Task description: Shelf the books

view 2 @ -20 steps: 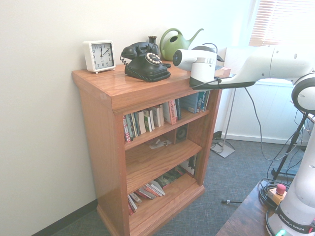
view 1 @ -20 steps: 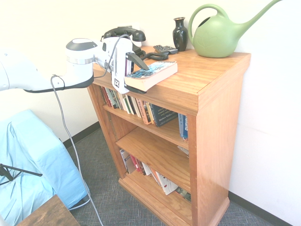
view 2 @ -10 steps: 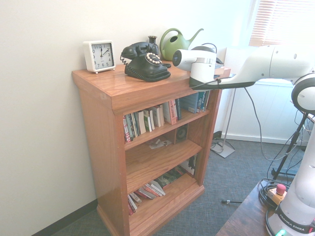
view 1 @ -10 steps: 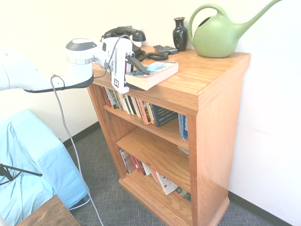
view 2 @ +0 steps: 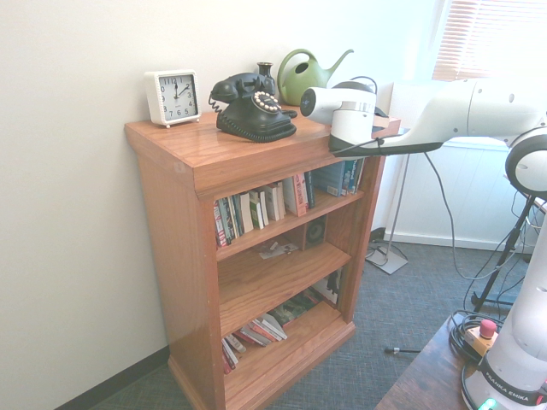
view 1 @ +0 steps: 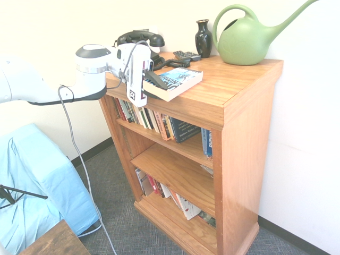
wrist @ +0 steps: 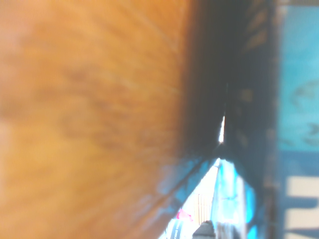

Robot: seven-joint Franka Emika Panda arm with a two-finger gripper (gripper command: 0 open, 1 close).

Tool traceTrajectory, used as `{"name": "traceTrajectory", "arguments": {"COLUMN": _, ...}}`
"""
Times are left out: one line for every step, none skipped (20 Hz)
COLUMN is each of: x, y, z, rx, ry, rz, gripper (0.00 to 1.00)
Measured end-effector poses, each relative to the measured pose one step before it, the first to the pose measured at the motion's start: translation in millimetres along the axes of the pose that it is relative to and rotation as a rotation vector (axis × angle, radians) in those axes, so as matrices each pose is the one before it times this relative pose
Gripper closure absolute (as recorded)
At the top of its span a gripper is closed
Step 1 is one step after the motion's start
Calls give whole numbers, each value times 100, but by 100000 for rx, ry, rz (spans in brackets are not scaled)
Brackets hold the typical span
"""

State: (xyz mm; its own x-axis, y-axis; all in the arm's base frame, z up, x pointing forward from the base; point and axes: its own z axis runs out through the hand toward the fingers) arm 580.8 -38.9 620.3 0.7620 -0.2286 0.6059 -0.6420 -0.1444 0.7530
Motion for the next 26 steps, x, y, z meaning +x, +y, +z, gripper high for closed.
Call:
{"name": "traceTrajectory", "arguments": {"x": 18, "y": 61, "z": -5, "rx": 47, "ry": 22, "rz": 103, "gripper": 100}}
{"name": "traceTrajectory", "arguments": {"x": 7, "y": 56, "z": -4, "rx": 147, "ry": -91, "rz": 85, "gripper": 100}}
{"name": "traceTrajectory", "arguments": {"x": -15, "y": 69, "z": 2, "rx": 202, "ry": -213, "rz": 92, "gripper": 100}}
{"name": "traceTrajectory", "arguments": {"x": -22, "y": 196, "z": 1, "rx": 452, "ry": -494, "rz": 233, "gripper": 100}}
{"name": "traceTrajectory", "arguments": {"x": -25, "y": 229, "z": -17, "rx": 631, "ry": -648, "rz": 289, "gripper": 100}}
{"name": "traceTrajectory", "arguments": {"x": -28, "y": 320, "z": -8, "rx": 765, "ry": -814, "rz": 419, "gripper": 100}}
{"name": "traceTrajectory", "arguments": {"x": -30, "y": 404, "z": -20, "rx": 1037, "ry": -1078, "rz": 632, "gripper": 100}}
{"name": "traceTrajectory", "arguments": {"x": -43, "y": 485, "z": -39, "rx": 1362, "ry": -1382, "rz": 801, "gripper": 100}}
{"name": "traceTrajectory", "arguments": {"x": -101, "y": 607, "z": -137, "rx": 1890, "ry": -1716, "rz": 1052, "gripper": 100}}
{"name": "traceTrajectory", "arguments": {"x": -202, "y": 711, "z": -232, "rx": 2335, "ry": -1960, "rz": 1385, "gripper": 100}}
{"name": "traceTrajectory", "arguments": {"x": -320, "y": 801, "z": -327, "rx": 2460, "ry": -1783, "rz": 1438, "gripper": 100}}
{"name": "traceTrajectory", "arguments": {"x": -498, "y": 865, "z": -437, "rx": 2895, "ry": -1565, "rz": 1343, "gripper": 100}}
{"name": "traceTrajectory", "arguments": {"x": -625, "y": 969, "z": -510, "rx": 3346, "ry": -1348, "rz": 1557, "gripper": 100}}
{"name": "traceTrajectory", "arguments": {"x": -712, "y": 1023, "z": -488, "rx": 4048, "ry": -1097, "rz": 2015, "gripper": 100}}
{"name": "traceTrajectory", "arguments": {"x": -743, "y": 1166, "z": -444, "rx": 4180, "ry": -830, "rz": 1994, "gripper": 100}}
{"name": "traceTrajectory", "arguments": {"x": -822, "y": 1139, "z": -310, "rx": 3923, "ry": -867, "rz": 1826, "gripper": 100}}
{"name": "traceTrajectory", "arguments": {"x": -889, "y": 1154, "z": -118, "rx": 3593, "ry": -1240, "rz": 1865, "gripper": 100}}
{"name": "traceTrajectory", "arguments": {"x": -927, "y": 1071, "z": -38, "rx": 3665, "ry": -1507, "rz": 1814, "gripper": 100}}
{"name": "traceTrajectory", "arguments": {"x": -970, "y": 1031, "z": 49, "rx": 3201, "ry": -1444, "rz": 1613, "gripper": 100}}
{"name": "traceTrajectory", "arguments": {"x": -1021, "y": 918, "z": 233, "rx": 2811, "ry": -1401, "rz": 1343, "gripper": 100}}
{"name": "traceTrajectory", "arguments": {"x": -1081, "y": 765, "z": 393, "rx": 2730, "ry": -1458, "rz": 1311, "gripper": 100}}
{"name": "traceTrajectory", "arguments": {"x": -1165, "y": 617, "z": 613, "rx": 2591, "ry": -1753, "rz": 1408, "gripper": 100}}
{"name": "traceTrajectory", "arguments": {"x": -1197, "y": 476, "z": 771, "rx": 2157, "ry": -1749, "rz": 1303, "gripper": 100}}
{"name": "traceTrajectory", "arguments": {"x": -1292, "y": 396, "z": 919, "rx": 2049, "ry": -1935, "rz": 1278, "gripper": 100}}
{"name": "traceTrajectory", "arguments": {"x": -1379, "y": 280, "z": 961, "rx": 2073, "ry": -2099, "rz": 1056, "gripper": 100}}
{"name": "traceTrajectory", "arguments": {"x": -1385, "y": 245, "z": 1000, "rx": 1639, "ry": -1562, "rz": 615, "gripper": 100}}
